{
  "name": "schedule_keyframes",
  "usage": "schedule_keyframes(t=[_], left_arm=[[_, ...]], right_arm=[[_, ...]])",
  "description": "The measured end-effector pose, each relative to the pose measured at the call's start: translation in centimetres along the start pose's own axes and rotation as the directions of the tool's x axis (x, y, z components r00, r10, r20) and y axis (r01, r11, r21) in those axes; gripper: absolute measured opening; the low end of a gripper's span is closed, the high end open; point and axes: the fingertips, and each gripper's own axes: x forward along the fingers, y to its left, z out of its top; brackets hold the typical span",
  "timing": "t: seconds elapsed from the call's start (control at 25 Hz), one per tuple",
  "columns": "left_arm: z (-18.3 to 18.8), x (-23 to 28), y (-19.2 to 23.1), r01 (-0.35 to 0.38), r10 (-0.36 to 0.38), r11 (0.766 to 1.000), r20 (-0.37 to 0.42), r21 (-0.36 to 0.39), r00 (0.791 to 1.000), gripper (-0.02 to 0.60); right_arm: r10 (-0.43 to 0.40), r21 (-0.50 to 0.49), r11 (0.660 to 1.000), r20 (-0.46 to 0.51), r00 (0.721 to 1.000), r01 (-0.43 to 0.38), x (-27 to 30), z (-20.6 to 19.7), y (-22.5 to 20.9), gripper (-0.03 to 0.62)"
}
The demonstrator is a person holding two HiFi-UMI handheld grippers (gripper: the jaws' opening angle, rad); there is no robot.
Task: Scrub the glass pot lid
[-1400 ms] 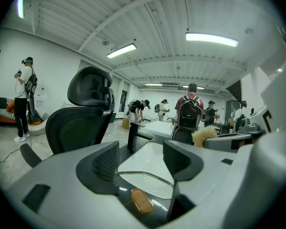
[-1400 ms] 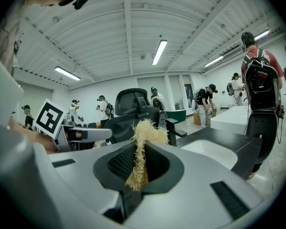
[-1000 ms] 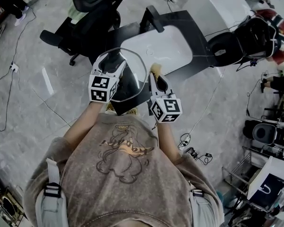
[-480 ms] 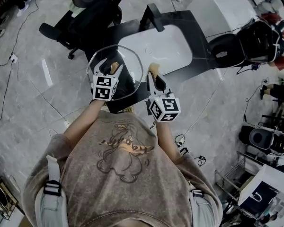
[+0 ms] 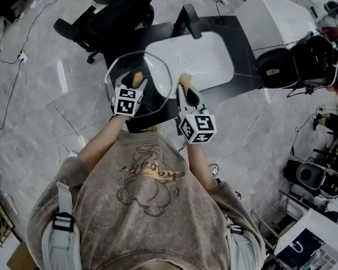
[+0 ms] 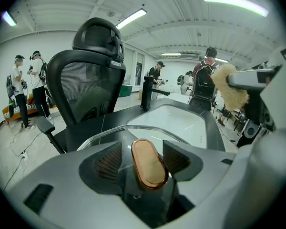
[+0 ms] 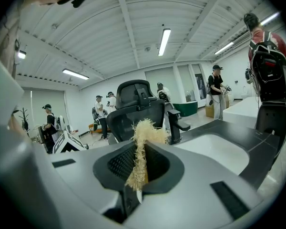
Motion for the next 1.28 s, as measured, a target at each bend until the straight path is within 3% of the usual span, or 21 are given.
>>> schedule_keyframes(t=[0.36, 0.6, 1.0, 1.28], left_arm=[[-1.1, 0.9, -0.1, -0.038, 0.039, 0.999, -0.05, 0.018, 0.998, 0.279], [-2.0, 1.3, -0.3, -0.062, 0.063, 0.998, -0.1, 0.011, 0.993, 0.241], [-2.0, 1.5, -0.1, -0.06, 0.059, 0.998, -0.112, -0.009, 0.992, 0.239], [-2.5, 1.5, 0.2, -0.06, 0.053, 0.997, -0.149, -0.042, 0.988, 0.205]], right_arm=[[0.02, 0.0, 1.0, 0.001, 1.0, -0.02, 0.6, 0.2, -0.5, 0.04], [0.026, 0.005, 1.0, -0.007, 1.0, -0.026, 0.7, 0.1, -0.9, 0.04], [0.026, 0.014, 1.0, -0.023, 0.999, -0.026, 0.8, -0.6, -1.1, 0.04], [0.038, 0.013, 0.999, -0.03, 0.999, -0.038, 1.1, -1.0, -0.7, 0.04]])
